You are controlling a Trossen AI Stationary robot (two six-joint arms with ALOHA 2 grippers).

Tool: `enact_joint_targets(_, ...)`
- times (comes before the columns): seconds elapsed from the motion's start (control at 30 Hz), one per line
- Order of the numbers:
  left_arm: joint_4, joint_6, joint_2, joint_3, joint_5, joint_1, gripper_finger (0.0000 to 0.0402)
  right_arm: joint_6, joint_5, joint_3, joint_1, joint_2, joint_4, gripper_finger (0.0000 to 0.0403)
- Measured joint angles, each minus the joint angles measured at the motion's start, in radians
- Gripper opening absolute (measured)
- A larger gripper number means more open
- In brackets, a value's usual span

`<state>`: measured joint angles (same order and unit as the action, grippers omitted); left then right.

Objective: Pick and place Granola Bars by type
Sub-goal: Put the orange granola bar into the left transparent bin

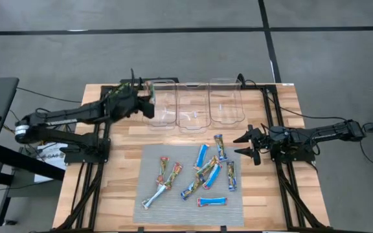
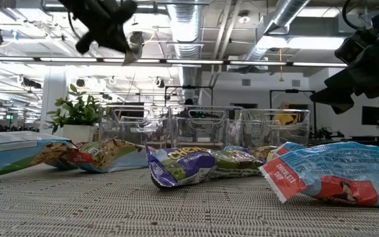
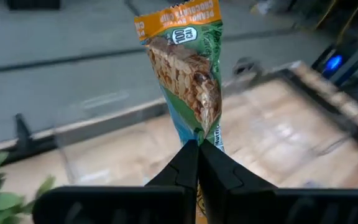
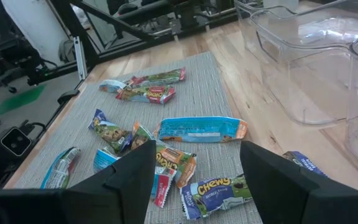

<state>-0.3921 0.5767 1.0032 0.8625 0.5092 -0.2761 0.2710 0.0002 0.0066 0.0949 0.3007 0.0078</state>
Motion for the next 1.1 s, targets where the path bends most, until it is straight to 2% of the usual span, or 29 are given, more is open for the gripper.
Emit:
enact_joint_targets(0.1, 0.008, -0.028, 0.047, 0.0, -0.129, -0.085, 0.0, 0.0, 0.0, 0.0, 0.0, 0.0, 0.0, 0.0225)
enact_joint_targets(0.2, 0.02, -0.072, 0.108, 0.0, -0.213, -0.129, 0.0, 0.0, 0.0, 0.0, 0.0, 0.0, 0.0, 0.0225)
enact_joint_targets(0.3, 0.026, -0.114, 0.175, -0.004, -0.24, -0.148, 0.0, 0.0, 0.0, 0.0, 0.0, 0.0, 0.0, 0.0225)
enact_joint_targets(0.5, 0.164, -0.119, 0.286, -0.102, -0.311, -0.151, 0.0, 0.0, 0.0, 0.0, 0.0, 0.0, 0.0, 0.0225)
enact_joint_targets(0.73, 0.321, -0.135, 0.344, -0.214, -0.342, -0.151, 0.0002, 0.0, 0.0, 0.0, 0.0, 0.0, 0.0, 0.0225)
enact_joint_targets(0.83, 0.358, -0.153, 0.354, -0.236, -0.362, -0.151, 0.002, 0.0, 0.0, 0.0, 0.0, 0.0, 0.0, 0.0225)
enact_joint_targets(1.1, 0.405, -0.144, 0.354, -0.246, -0.374, -0.151, 0.0113, 0.0, 0.0, 0.0, 0.0, 0.0, 0.0, 0.0225)
